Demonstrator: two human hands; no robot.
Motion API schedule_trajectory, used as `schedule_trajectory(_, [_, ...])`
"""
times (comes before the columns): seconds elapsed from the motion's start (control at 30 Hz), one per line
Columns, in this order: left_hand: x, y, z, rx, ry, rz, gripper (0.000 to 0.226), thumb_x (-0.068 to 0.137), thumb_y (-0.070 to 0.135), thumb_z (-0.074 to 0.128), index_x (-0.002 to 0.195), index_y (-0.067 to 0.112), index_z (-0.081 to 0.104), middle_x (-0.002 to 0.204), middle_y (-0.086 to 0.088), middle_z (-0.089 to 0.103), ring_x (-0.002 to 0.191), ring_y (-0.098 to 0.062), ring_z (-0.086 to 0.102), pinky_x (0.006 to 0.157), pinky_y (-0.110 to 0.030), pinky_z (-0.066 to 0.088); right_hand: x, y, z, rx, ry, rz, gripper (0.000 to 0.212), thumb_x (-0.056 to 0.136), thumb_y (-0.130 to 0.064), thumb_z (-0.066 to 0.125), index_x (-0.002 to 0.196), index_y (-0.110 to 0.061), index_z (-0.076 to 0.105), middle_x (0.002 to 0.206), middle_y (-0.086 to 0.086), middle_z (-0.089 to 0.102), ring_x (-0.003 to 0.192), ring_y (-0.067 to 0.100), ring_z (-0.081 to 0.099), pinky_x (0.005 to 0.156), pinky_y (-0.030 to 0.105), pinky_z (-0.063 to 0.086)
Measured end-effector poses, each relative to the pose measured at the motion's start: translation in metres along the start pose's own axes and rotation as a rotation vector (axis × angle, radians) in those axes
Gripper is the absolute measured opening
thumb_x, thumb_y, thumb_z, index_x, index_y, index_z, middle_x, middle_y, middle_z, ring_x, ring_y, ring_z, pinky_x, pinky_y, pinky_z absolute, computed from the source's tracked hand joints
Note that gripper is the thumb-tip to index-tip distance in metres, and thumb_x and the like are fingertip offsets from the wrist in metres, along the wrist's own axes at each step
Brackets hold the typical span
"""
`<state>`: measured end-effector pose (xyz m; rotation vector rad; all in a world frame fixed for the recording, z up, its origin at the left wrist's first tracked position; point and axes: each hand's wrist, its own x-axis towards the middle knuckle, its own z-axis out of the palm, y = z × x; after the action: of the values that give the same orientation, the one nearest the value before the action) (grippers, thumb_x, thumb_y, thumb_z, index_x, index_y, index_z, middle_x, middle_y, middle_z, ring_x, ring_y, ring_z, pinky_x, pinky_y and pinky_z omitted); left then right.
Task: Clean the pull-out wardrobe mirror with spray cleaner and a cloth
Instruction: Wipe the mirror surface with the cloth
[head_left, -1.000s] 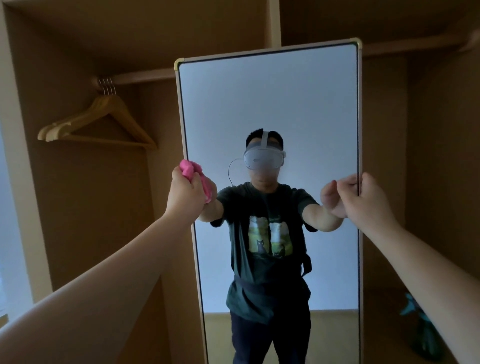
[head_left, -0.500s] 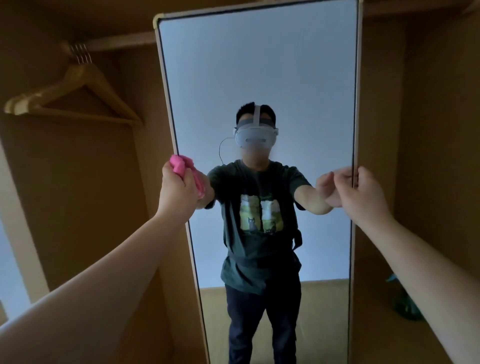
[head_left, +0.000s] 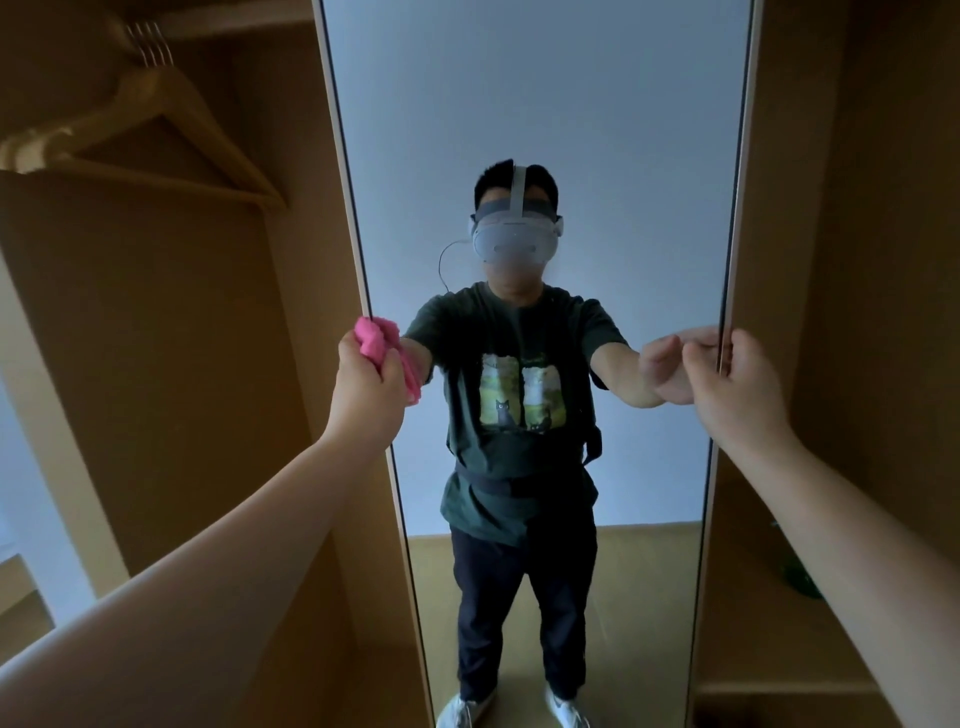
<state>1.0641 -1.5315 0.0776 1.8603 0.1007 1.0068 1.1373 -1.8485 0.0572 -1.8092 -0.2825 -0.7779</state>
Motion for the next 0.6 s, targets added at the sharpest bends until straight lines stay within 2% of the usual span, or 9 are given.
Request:
schedule_trajectory(0.13, [-0.007,-0.012,0.001,-0.001,-0.031,-0.015,0.027,0.097,0.014,0.036,0.122,0.018,0.045,0.097,-0.011,0.066,0.082,-0.021,0.07,0.074,-0.039,0.061,-0.009,0.009,0.002,0.028,-0.003,0.005,0.009,0.097,-0.025,0.05,0.104,-0.02,0.047,0.086,-0.017,0.053,0.078,-0.003,0.052,0.059,0.014,0.037])
schedule_trajectory(0.33, [-0.02,-0.022,0.002,-0.015,-0.043,-0.059,0.029,0.097,0.012,0.038,0.125,0.016,0.044,0.097,-0.008,0.065,0.083,-0.021,0.07,0.073,-0.036,0.061,-0.019,0.022,0.004,0.008,-0.017,0.023,0.024,0.096,-0.03,0.051,0.116,-0.017,0.049,0.105,-0.001,0.058,0.093,0.013,0.057,0.069,0.023,0.043])
schedule_trajectory(0.43, [-0.027,-0.027,0.004,-0.045,-0.057,-0.088,0.03,0.097,0.008,0.038,0.125,0.018,0.044,0.098,-0.004,0.064,0.087,-0.018,0.069,0.071,-0.03,0.06,-0.025,0.03,0.005,-0.022,-0.031,0.062,0.03,0.096,-0.032,0.049,0.121,-0.014,0.049,0.105,0.0,0.058,0.094,0.015,0.056,0.07,0.026,0.043])
schedule_trajectory(0.53, [-0.032,-0.036,0.005,-0.021,-0.065,-0.104,0.032,0.096,0.009,0.037,0.126,0.02,0.043,0.103,-0.004,0.063,0.092,-0.02,0.068,0.076,-0.037,0.06,-0.032,0.041,0.005,-0.03,-0.071,0.1,0.03,0.096,-0.033,0.05,0.12,-0.014,0.049,0.1,-0.001,0.058,0.09,0.015,0.057,0.064,0.022,0.043])
schedule_trajectory(0.6, [-0.037,-0.041,0.006,-0.035,-0.07,-0.119,0.032,0.097,0.008,0.037,0.125,0.021,0.044,0.104,-0.003,0.063,0.093,-0.02,0.068,0.078,-0.037,0.06,-0.037,0.047,0.004,-0.033,-0.088,0.124,0.03,0.095,-0.033,0.051,0.119,-0.014,0.05,0.102,0.0,0.059,0.092,0.016,0.058,0.066,0.024,0.044])
